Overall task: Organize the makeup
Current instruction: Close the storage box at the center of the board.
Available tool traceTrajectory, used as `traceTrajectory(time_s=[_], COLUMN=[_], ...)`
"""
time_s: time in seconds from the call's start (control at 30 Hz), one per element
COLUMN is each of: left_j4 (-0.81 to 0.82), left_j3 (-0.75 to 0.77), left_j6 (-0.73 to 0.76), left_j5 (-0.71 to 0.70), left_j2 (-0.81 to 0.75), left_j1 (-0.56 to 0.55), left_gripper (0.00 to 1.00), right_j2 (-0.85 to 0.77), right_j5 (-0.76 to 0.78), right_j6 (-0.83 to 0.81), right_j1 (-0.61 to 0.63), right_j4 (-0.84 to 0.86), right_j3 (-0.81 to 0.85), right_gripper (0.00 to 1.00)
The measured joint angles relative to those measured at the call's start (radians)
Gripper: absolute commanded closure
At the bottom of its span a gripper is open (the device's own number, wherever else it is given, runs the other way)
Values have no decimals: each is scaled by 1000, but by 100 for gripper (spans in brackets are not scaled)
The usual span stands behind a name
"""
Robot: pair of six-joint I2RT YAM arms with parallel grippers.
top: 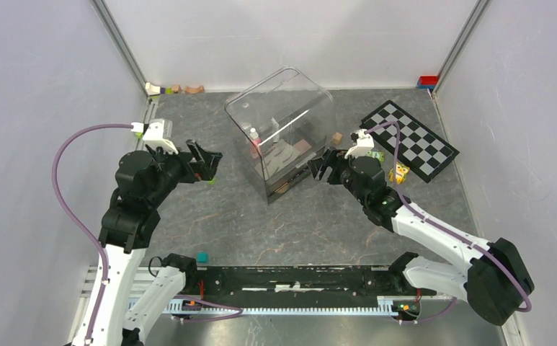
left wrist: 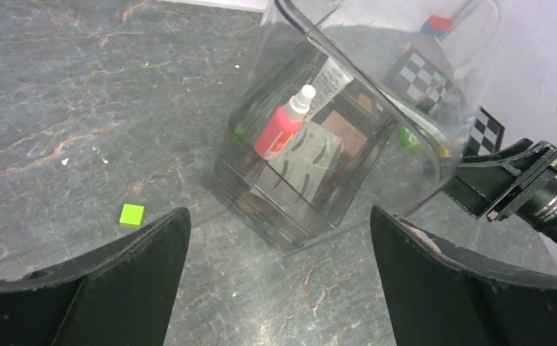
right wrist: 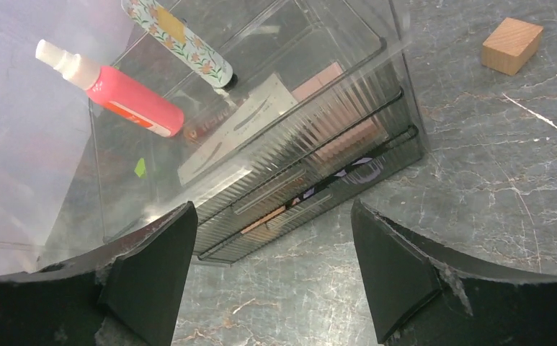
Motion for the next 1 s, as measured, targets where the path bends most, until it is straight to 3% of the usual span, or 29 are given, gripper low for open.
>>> traceTrajectory(time_s=[0.5,0.87,0.93,1.0], left_j4=[-21,-147,-175,-193], left_j3=[-80,-155,-166,-169], left_j6=[11,0,-17,-32], left_j5=[-45,-127,-150,-165], left_j2=[-22,-18,-9,1], left_j1=[0,-1,-1,-1], left_gripper=[0,0,0,0], right_j2=[59,-68,-89,-102], right_j5=[-1,48,70,89], right_j6=[-23,-137,-155,-168], right_j1=[-19,-22,-22,-22], right_j4=[31,-344,-431,-515], right_j3=[0,42,46,47], right_gripper=[13,9,2,2])
